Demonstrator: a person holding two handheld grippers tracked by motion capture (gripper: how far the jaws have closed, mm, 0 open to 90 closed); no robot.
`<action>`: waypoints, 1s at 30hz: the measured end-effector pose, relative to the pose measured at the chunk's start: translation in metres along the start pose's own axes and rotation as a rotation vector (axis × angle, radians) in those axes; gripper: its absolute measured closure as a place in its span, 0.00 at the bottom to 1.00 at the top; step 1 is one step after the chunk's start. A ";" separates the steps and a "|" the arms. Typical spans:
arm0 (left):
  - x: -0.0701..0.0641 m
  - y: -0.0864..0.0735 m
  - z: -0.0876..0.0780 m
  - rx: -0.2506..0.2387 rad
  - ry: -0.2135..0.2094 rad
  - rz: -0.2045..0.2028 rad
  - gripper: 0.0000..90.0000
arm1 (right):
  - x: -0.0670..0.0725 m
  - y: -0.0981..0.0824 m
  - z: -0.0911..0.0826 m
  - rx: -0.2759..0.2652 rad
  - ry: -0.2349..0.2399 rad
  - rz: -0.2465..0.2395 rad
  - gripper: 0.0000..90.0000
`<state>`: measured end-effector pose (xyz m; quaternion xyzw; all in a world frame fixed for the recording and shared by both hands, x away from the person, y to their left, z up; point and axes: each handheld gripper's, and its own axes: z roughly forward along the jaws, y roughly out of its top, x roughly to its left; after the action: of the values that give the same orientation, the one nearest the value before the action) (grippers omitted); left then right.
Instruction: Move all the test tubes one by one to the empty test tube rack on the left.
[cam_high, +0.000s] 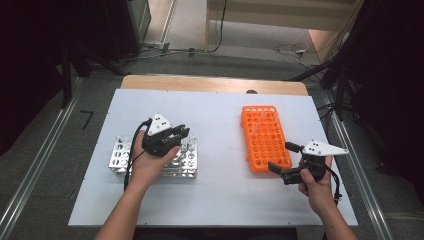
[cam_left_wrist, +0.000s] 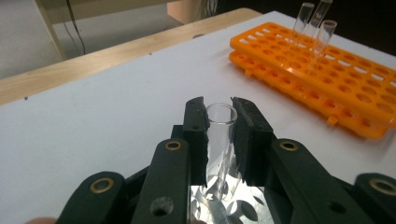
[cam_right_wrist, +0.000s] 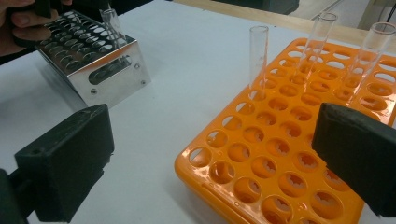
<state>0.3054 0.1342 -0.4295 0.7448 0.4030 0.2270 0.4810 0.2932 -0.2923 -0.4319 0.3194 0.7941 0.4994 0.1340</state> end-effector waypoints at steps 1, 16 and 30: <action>0.000 -0.001 0.000 0.003 0.001 -0.003 0.84 | 0.000 0.000 0.000 0.001 0.000 0.003 0.00; -0.001 -0.005 0.000 0.062 0.011 -0.038 0.78 | -0.003 0.000 0.004 0.003 -0.002 0.007 0.00; -0.001 -0.006 -0.022 -0.033 -0.046 -0.084 0.39 | -0.013 0.008 0.007 0.009 0.009 0.045 0.00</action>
<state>0.2867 0.1465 -0.4253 0.7242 0.4189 0.1959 0.5116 0.3098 -0.2936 -0.4296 0.3357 0.7896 0.5000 0.1178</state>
